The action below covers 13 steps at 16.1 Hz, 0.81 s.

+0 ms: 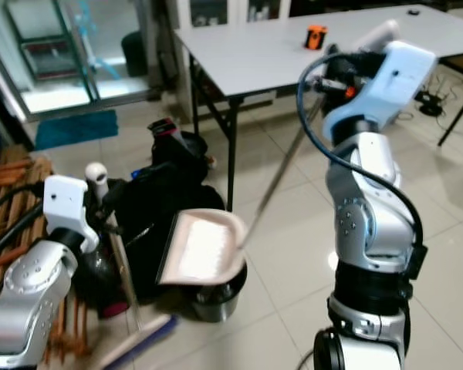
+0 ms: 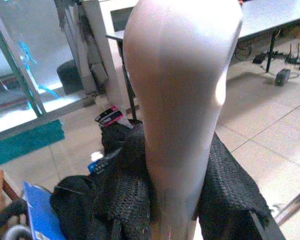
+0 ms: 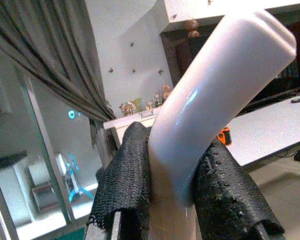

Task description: Sweep floor

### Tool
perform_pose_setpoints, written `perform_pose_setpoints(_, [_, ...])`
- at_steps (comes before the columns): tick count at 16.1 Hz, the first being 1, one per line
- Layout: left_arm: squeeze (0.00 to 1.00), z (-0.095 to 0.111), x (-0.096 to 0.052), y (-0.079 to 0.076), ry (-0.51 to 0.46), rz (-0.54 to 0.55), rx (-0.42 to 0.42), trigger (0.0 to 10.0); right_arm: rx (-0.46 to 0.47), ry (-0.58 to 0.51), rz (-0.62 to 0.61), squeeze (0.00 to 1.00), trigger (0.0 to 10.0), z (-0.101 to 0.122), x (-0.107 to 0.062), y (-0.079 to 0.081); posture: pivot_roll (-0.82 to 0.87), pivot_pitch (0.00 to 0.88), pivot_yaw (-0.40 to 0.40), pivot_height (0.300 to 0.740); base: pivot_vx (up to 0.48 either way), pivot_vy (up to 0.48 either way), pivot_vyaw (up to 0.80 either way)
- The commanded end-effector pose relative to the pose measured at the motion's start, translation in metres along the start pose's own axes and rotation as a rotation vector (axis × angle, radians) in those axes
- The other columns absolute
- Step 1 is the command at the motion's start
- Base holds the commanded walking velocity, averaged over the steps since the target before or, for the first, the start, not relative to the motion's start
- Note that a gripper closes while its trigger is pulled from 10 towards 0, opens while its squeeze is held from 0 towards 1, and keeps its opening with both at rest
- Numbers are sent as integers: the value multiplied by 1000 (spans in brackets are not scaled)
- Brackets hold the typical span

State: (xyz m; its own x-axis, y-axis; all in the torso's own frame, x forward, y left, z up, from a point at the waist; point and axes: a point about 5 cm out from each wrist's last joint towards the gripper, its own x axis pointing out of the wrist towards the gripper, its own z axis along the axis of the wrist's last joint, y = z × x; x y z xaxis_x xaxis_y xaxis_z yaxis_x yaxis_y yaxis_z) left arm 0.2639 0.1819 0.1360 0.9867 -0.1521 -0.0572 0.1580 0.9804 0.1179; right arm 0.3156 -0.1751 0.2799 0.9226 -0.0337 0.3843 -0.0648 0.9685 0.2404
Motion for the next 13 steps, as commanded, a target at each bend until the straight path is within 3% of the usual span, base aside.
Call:
perform_pose_setpoints(1, [0,4,0,-4,-24,-6,-2,10000,-42,-62,-27,0,10000,12,0,-6,-24,0,19,740,0,0,0])
perform_pose_setpoints(9, [0,-2,-4,-1,0,20,7,10000,-78,-53,13,0,10000,-8,10,10,-17,0,11,740,0,0,0])
perform_pose_setpoints(13, [0,-3,-5,-2,4,22,5,10000,-88,-65,84,0,10000,-23,21,28,-14,0,9,740,0,0,0])
